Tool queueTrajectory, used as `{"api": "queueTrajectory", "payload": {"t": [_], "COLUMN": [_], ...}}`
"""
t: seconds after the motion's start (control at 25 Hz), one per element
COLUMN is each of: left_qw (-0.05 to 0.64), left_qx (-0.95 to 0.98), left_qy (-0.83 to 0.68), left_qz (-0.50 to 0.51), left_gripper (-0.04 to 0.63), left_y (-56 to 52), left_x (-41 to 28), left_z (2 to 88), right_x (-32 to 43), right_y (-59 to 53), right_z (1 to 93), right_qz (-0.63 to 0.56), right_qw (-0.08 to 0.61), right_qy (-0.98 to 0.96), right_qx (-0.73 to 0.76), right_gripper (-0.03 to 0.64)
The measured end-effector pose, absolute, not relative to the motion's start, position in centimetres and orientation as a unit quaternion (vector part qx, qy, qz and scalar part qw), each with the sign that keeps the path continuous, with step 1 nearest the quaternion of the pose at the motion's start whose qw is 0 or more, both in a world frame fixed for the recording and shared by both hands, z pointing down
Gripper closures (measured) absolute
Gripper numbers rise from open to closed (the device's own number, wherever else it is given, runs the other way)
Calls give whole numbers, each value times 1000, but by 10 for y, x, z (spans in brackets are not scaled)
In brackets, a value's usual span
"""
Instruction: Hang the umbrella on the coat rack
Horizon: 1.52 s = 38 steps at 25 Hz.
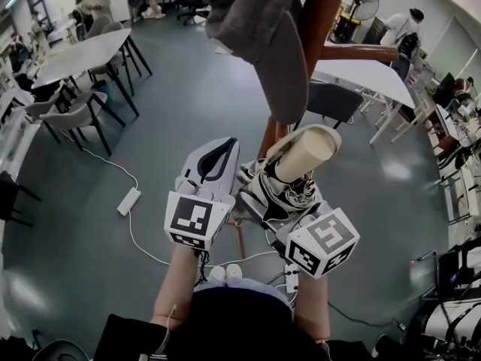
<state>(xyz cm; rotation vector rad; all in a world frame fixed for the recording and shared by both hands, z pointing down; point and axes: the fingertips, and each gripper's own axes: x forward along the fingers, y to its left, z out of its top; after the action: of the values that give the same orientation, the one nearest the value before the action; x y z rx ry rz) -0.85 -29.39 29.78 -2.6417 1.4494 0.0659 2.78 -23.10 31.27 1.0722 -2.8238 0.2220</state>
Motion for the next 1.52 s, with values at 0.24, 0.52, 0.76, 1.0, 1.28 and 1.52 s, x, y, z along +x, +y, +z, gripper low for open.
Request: {"api": "queueTrajectory", "payload": {"t": [0.24, 0.52, 0.76, 1.0, 1.28, 1.52], "left_qw": [55, 49, 49, 43, 39, 37], "left_qx": [-878, -883, -886, -888, -892, -895], "left_qy": [476, 466, 461, 457, 448, 443], "left_qz": [26, 29, 30, 34, 42, 48], "left_gripper": [591, 591, 591, 591, 591, 591], "left_y": [-299, -300, -302, -300, -287, -274], "left_x": [-4, -4, 3, 2, 8, 11], "left_z": [303, 305, 304, 309, 311, 307], "right_x": [37, 39, 47, 50, 47, 45], "right_y": [-230, -236, -238, -231, -208, -204], "right_z": [310, 330, 339, 333, 329, 308], "right_qz": [94, 124, 125, 94, 67, 58], "right_qw": [73, 97, 111, 129, 142, 135], "right_qy": [-925, -914, -907, -902, -903, -905], "right_qx": [361, 374, 386, 402, 399, 399], "right_gripper": [270, 270, 270, 270, 270, 270]}}
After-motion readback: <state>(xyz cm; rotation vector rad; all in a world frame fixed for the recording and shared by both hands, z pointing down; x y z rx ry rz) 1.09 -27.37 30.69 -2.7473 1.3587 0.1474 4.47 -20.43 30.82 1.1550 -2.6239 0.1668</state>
